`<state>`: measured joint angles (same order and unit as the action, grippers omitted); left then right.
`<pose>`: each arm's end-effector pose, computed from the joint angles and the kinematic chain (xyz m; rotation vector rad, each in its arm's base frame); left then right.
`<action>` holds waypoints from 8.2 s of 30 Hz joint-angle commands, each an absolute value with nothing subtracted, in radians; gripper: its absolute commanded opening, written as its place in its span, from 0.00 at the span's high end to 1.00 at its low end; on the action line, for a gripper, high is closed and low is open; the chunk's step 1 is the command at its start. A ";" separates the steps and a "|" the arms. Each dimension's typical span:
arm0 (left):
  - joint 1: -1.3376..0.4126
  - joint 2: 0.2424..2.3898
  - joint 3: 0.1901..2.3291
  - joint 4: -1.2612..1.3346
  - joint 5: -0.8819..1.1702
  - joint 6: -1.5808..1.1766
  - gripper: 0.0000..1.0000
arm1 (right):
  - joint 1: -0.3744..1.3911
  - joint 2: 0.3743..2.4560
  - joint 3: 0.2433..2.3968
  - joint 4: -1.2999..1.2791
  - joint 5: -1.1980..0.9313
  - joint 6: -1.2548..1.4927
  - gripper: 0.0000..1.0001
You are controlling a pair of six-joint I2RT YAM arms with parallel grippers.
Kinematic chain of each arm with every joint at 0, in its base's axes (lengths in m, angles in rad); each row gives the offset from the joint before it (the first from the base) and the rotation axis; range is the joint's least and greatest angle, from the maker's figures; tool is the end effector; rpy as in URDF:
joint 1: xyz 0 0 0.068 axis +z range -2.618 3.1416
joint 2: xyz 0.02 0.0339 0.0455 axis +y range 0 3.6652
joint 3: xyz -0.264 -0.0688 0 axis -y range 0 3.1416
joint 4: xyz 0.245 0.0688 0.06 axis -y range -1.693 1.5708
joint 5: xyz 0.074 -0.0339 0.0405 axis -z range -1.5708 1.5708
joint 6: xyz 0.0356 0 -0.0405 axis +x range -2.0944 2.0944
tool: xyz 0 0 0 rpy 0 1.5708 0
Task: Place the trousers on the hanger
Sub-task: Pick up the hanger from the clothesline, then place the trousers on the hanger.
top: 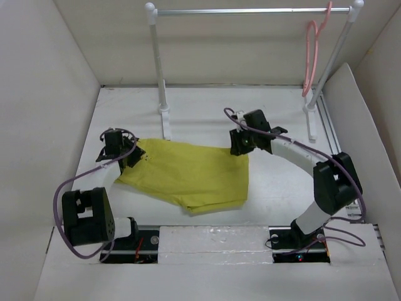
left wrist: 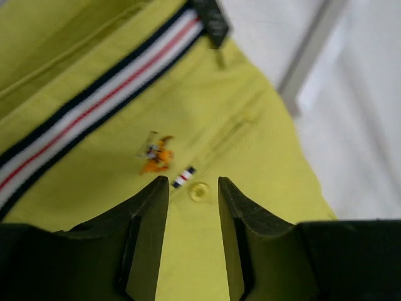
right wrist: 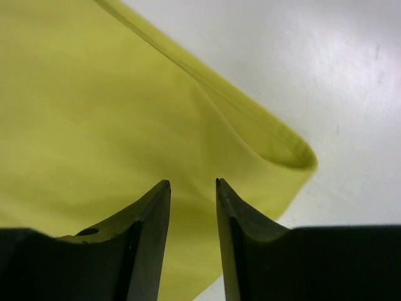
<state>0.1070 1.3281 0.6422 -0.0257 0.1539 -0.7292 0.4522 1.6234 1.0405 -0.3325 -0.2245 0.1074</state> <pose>0.2659 0.0231 0.1897 -0.8676 2.1546 -0.4959 0.3003 0.1547 0.2062 -0.5285 2.4710 0.5106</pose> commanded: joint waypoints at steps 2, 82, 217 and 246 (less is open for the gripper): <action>0.040 1.197 0.779 -0.046 0.184 -0.700 0.68 | 0.549 1.491 1.329 -0.538 -0.253 -0.038 0.55; -0.900 1.927 1.904 -0.069 0.199 -0.718 0.38 | 0.486 0.874 1.052 -0.613 0.245 0.077 1.00; -1.058 1.750 0.950 0.253 -0.437 -1.066 1.00 | 0.266 1.367 0.379 0.344 -0.649 0.360 1.00; -1.012 1.580 0.830 0.090 -0.552 -0.724 1.00 | -0.322 1.304 0.768 -0.232 -0.609 0.012 1.00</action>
